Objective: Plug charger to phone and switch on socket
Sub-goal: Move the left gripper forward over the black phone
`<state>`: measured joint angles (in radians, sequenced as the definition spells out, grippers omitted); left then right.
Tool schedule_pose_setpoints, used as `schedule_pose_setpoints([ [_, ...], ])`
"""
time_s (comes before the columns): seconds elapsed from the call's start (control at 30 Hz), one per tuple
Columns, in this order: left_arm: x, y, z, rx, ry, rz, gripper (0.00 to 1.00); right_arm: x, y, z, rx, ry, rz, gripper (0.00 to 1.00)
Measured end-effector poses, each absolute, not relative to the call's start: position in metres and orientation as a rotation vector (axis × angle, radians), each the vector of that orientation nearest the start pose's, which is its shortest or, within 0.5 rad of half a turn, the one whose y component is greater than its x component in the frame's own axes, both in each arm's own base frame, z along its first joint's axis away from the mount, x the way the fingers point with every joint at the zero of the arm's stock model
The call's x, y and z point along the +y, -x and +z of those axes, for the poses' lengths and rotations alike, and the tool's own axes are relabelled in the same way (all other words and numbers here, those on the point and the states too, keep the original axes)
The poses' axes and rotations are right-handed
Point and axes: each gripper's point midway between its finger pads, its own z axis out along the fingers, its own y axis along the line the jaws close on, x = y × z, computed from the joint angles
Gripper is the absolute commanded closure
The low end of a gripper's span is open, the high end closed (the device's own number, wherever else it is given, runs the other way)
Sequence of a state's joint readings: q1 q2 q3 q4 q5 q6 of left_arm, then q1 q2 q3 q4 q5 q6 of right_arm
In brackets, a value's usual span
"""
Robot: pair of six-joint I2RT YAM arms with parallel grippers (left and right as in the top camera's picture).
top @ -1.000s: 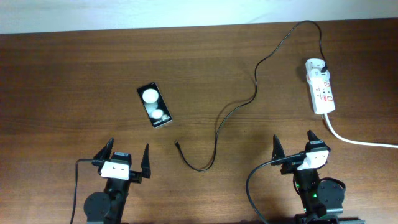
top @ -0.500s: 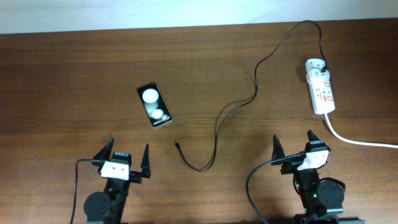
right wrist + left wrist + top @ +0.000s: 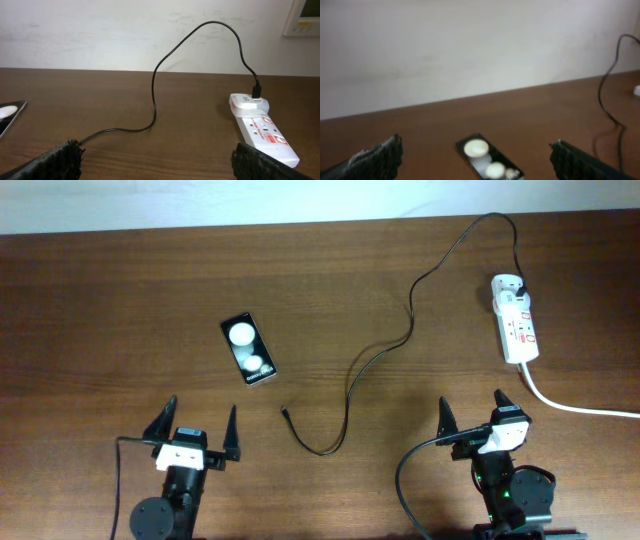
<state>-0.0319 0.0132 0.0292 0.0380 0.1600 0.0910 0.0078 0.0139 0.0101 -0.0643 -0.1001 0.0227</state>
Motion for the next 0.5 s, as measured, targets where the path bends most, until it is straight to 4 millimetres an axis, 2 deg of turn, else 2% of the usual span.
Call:
schedule_pose_setpoints([
  [0.03, -0.036, -0.241, 0.193, 1.529, -0.227, -0.084, 0.01, 0.019, -0.246, 0.160, 1.638, 0.065, 0.105, 0.01],
  [0.1, -0.038, -0.234, 0.206, 1.556, -0.233, -0.093, 0.01, 0.019, -0.246, 0.160, 1.638, 0.064, 0.105, 0.01],
  [0.13, -0.037, -0.228, 0.225, 1.562, -0.234, -0.093, 0.01, 0.019, -0.246, 0.160, 1.638, 0.064, 0.105, 0.01],
  [0.23, -0.038, -0.218, 0.260, 1.625, -0.237, -0.102, 0.01, 0.019, -0.246, 0.160, 1.637, 0.065, 0.105, 0.01],
  [0.27, -0.038, -0.217, 0.265, 1.661, -0.237, -0.106, 0.01, 0.019, -0.245, 0.160, 1.636, 0.065, 0.105, 0.01],
  [0.37, -0.040, -0.229, 0.296, 1.809, -0.246, -0.131, 0.01, 0.019, -0.245, 0.160, 1.636, 0.064, 0.105, 0.01],
  [0.5, -0.043, -0.258, 0.316, 2.046, -0.255, -0.175, 0.01, 0.019, -0.245, 0.160, 1.636, 0.065, 0.105, 0.01],
])
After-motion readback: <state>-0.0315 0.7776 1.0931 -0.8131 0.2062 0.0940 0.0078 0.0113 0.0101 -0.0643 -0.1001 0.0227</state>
